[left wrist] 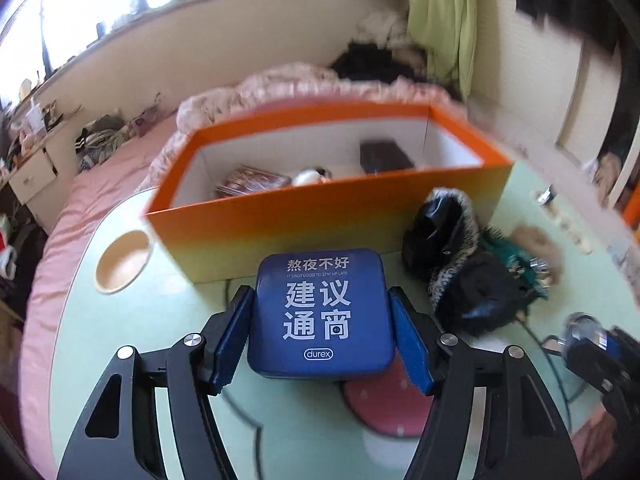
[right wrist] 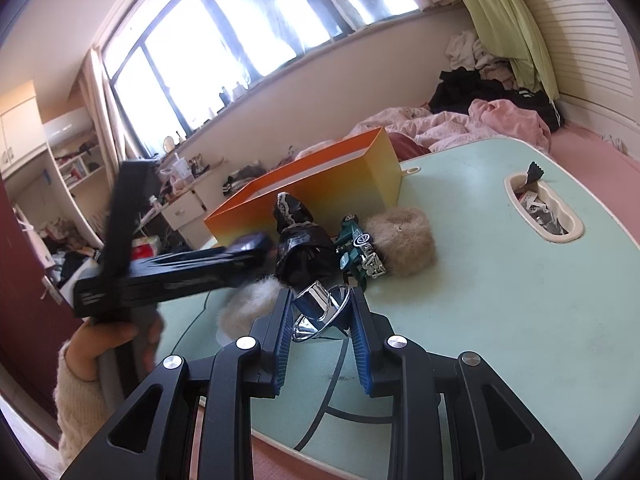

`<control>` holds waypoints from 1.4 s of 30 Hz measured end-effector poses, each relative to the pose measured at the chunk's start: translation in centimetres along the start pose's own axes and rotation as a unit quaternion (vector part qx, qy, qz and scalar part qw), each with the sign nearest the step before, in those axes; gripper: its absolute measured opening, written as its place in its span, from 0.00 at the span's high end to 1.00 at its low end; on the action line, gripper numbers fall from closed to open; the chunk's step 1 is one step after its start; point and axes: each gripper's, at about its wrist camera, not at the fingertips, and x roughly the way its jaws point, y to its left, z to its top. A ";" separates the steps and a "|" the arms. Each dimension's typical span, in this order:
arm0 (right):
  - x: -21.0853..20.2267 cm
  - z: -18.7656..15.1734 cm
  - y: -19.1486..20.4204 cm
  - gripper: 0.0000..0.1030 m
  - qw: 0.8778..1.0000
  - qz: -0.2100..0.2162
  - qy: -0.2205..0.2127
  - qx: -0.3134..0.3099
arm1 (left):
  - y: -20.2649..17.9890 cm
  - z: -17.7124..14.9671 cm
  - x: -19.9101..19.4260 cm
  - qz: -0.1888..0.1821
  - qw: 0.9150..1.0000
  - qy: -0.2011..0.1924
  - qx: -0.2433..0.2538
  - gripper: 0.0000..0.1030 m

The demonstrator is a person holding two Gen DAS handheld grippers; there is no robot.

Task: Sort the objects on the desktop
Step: 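Drop the silver piece and blue tin into the orange box with right and left tools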

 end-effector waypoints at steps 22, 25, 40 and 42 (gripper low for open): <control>11.4 12.6 -0.1 0.44 0.996 -0.007 0.075 -0.039 | 4.2 6.0 1.8 -0.006 0.995 -0.040 -0.086 0.30; 10.8 11.9 0.8 0.44 0.993 -0.013 0.094 -0.066 | 3.4 5.0 0.9 0.010 0.997 -0.044 -0.058 0.30; 3.8 9.1 1.8 0.45 0.996 0.002 0.036 -0.078 | 2.4 0.7 -6.6 -0.032 0.986 -0.156 -0.058 0.29; 1.3 8.0 2.5 0.41 0.996 -0.004 0.016 -0.087 | 2.0 -0.4 -8.4 -0.044 0.984 -0.164 -0.047 0.26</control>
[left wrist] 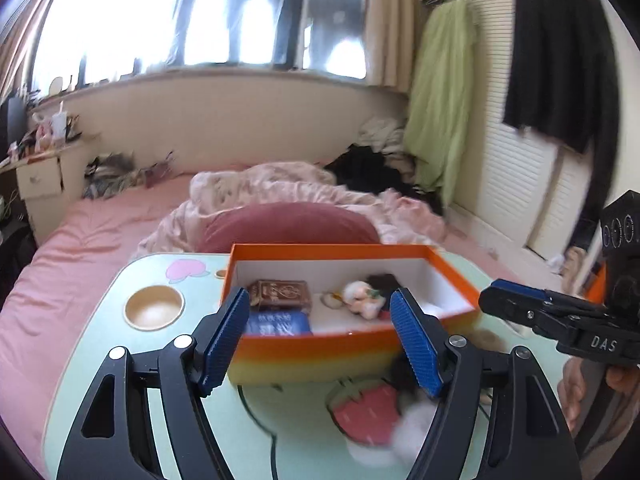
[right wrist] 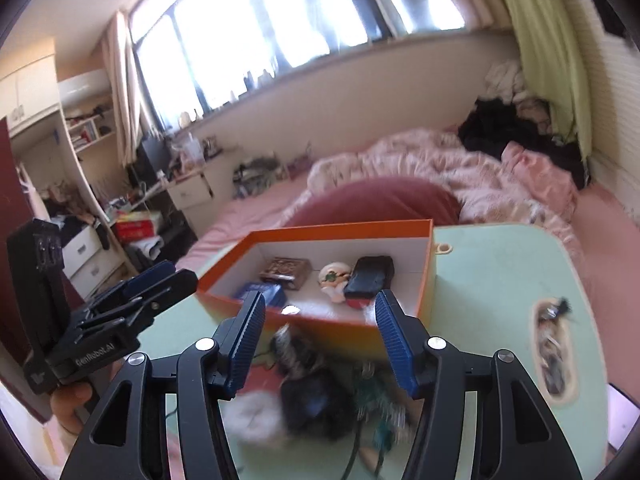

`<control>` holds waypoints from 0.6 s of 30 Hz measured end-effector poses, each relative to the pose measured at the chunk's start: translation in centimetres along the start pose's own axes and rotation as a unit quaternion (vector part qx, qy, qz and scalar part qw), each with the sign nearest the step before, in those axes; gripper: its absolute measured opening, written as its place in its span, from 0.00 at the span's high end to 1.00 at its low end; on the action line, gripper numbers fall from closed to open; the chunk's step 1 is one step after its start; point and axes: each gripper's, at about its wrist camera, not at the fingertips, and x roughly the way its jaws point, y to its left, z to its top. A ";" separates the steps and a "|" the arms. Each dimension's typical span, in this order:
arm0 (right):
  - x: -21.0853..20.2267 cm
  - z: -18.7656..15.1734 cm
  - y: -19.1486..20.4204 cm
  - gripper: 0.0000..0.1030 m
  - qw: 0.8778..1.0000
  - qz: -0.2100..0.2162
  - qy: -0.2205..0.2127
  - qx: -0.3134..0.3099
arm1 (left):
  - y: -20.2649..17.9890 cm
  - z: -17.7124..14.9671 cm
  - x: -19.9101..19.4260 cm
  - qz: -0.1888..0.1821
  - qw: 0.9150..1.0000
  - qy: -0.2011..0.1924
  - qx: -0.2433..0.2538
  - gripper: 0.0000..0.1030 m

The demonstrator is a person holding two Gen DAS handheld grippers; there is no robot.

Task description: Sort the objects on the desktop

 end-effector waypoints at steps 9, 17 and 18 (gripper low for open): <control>-0.4 -9.2 1.6 0.31 0.989 -0.121 0.072 -0.049 | -2.1 -7.9 1.3 -0.015 0.990 0.141 0.023 0.21; 1.4 -10.1 1.9 0.03 0.983 -0.159 0.045 -0.074 | -2.3 -8.7 2.4 0.011 0.990 0.128 0.053 0.00; 1.5 -10.1 1.8 0.00 0.984 -0.156 0.046 -0.076 | -2.0 -8.8 2.4 0.008 0.991 0.121 0.052 0.00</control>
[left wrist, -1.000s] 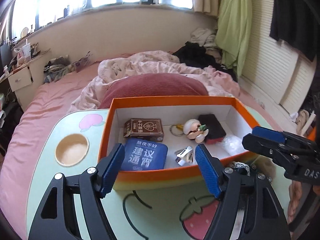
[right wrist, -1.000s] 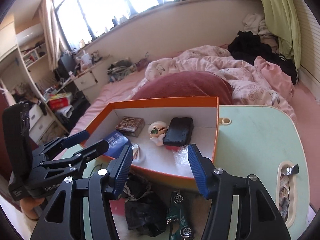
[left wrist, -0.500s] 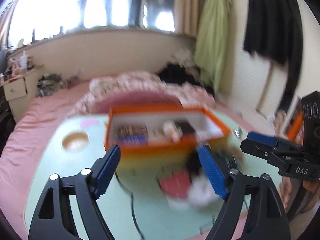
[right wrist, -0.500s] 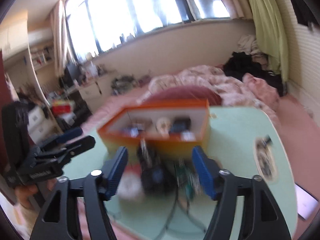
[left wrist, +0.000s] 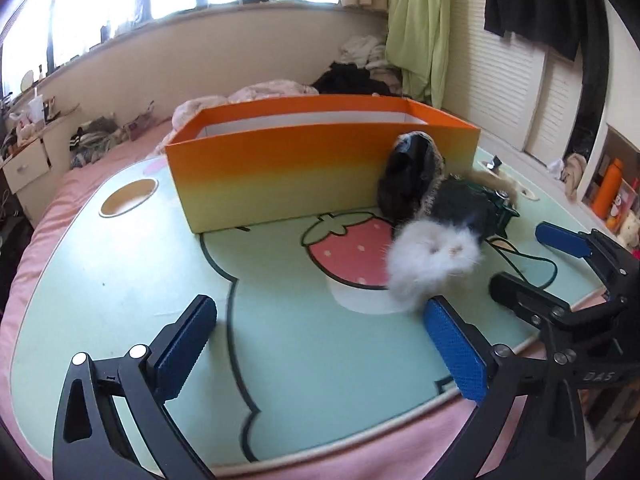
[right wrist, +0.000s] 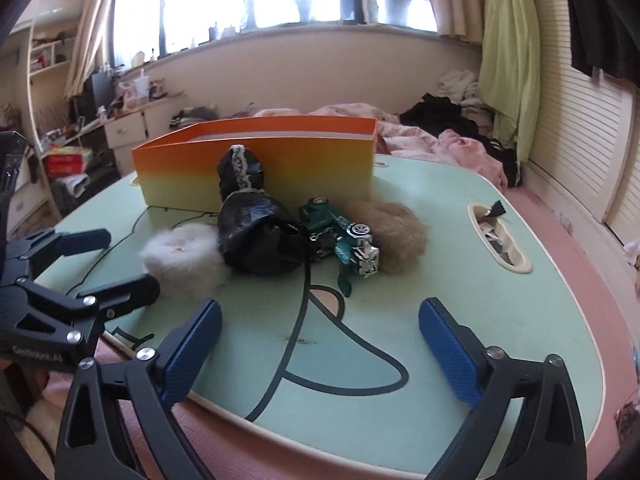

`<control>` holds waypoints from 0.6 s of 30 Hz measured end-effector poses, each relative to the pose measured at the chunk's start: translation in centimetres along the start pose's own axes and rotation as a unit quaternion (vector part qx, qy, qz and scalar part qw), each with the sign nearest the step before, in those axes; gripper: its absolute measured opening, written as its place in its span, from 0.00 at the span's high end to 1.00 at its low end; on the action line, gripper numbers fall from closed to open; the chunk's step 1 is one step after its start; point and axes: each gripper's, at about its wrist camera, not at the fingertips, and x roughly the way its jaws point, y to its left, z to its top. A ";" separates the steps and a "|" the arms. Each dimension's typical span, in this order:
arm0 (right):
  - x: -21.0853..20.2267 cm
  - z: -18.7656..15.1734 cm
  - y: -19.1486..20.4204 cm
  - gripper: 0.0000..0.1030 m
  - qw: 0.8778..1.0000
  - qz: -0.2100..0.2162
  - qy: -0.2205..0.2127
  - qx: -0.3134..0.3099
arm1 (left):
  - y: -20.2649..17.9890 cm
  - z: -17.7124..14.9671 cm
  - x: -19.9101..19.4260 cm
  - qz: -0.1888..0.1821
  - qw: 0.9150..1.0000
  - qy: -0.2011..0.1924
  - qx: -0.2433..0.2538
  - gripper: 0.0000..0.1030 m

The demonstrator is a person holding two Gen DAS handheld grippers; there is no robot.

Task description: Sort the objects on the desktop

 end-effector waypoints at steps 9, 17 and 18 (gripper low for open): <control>-0.2 -0.1 -0.4 0.00 1.000 0.012 -0.004 -0.008 | 0.5 -0.1 0.2 0.005 1.000 -0.009 -0.006 0.00; -0.1 -0.3 -1.0 0.00 0.999 0.031 -0.019 -0.020 | 0.5 -0.3 0.1 0.004 1.000 -0.011 -0.005 0.00; -0.1 -0.3 -1.1 0.00 0.999 0.032 -0.021 -0.021 | 0.5 -0.3 0.0 0.004 1.000 -0.011 -0.005 0.00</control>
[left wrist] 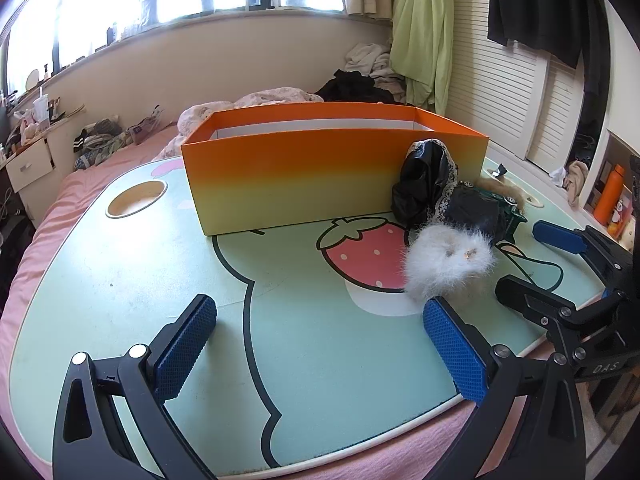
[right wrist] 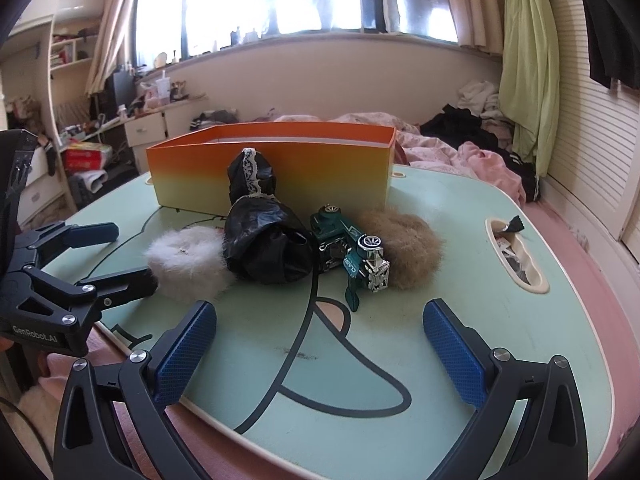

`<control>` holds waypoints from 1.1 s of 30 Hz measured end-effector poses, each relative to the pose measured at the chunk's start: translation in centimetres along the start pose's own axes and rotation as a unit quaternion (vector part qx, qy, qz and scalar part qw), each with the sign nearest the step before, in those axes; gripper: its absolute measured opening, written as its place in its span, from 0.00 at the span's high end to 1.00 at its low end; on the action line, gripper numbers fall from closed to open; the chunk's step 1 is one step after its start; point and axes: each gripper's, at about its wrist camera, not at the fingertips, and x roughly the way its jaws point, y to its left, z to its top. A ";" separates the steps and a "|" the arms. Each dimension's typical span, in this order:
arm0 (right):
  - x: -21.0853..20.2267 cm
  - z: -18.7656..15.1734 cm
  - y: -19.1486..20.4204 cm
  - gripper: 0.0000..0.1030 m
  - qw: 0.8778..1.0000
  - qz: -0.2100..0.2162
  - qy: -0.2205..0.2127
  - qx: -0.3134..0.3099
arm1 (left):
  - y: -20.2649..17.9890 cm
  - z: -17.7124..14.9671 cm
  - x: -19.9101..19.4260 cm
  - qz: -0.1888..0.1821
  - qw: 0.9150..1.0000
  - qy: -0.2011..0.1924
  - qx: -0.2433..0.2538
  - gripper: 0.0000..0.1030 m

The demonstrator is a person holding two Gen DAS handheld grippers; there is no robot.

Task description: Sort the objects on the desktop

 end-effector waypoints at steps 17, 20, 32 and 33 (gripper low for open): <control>0.1 0.0 -0.2 0.00 1.000 0.017 -0.018 -0.010 | 0.0 0.1 0.0 0.000 1.000 0.000 0.000 0.00; 0.0 -0.2 -0.4 0.00 0.999 0.025 -0.031 -0.011 | 0.2 0.1 0.0 0.000 1.000 0.000 0.000 0.00; -3.8 2.9 -1.0 0.29 0.995 0.050 -0.088 -0.007 | 0.1 0.1 0.1 -0.003 1.000 0.000 -0.001 0.00; -3.3 3.9 -1.0 0.56 0.997 0.045 -0.068 -0.018 | 0.2 0.1 0.1 -0.003 1.000 0.000 0.000 0.00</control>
